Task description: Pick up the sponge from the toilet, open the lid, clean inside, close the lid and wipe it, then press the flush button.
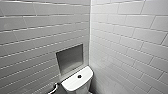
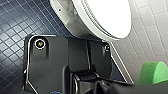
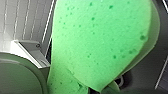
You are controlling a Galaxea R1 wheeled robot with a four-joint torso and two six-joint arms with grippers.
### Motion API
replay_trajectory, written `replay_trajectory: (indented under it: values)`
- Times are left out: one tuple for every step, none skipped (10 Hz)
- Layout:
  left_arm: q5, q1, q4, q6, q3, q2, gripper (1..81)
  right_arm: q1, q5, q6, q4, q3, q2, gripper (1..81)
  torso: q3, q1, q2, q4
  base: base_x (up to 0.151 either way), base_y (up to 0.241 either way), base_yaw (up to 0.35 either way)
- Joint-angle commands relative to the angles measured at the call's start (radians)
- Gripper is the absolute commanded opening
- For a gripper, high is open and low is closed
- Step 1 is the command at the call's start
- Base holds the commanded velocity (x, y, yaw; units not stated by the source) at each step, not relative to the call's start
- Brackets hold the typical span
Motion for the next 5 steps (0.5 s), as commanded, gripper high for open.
replay_trajectory:
  values:
    - [-0.053,0.072,0.068,0.006,-0.177,0.142,1.0,0.033,-0.033,0.001,-0.002,0.003,-0.002,1.0,0.061,0.0,0.0,0.0,0.0,0.0,0.0]
    - [-0.053,0.092,0.068,0.006,-0.246,0.189,1.0,0.033,-0.033,0.001,-0.002,-0.009,0.006,1.0,0.087,0.0,0.0,0.0,0.0,0.0,0.0]
    - [-0.053,0.108,0.06,0.006,-0.29,0.217,1.0,0.036,-0.033,0.001,-0.002,-0.017,0.011,1.0,0.051,-0.001,-0.001,0.0,0.0,0.0,0.0]
    - [-0.06,0.124,0.054,0.003,-0.331,0.245,1.0,0.03,-0.033,0.001,-0.002,-0.017,0.017,1.0,0.066,-0.002,-0.002,0.0,0.0,0.0,0.0]
    - [-0.091,0.145,0.054,-0.005,-0.385,0.278,1.0,0.018,-0.001,-0.005,-0.003,-0.025,0.031,1.0,0.074,-0.002,-0.002,0.0,0.0,0.0,0.0]
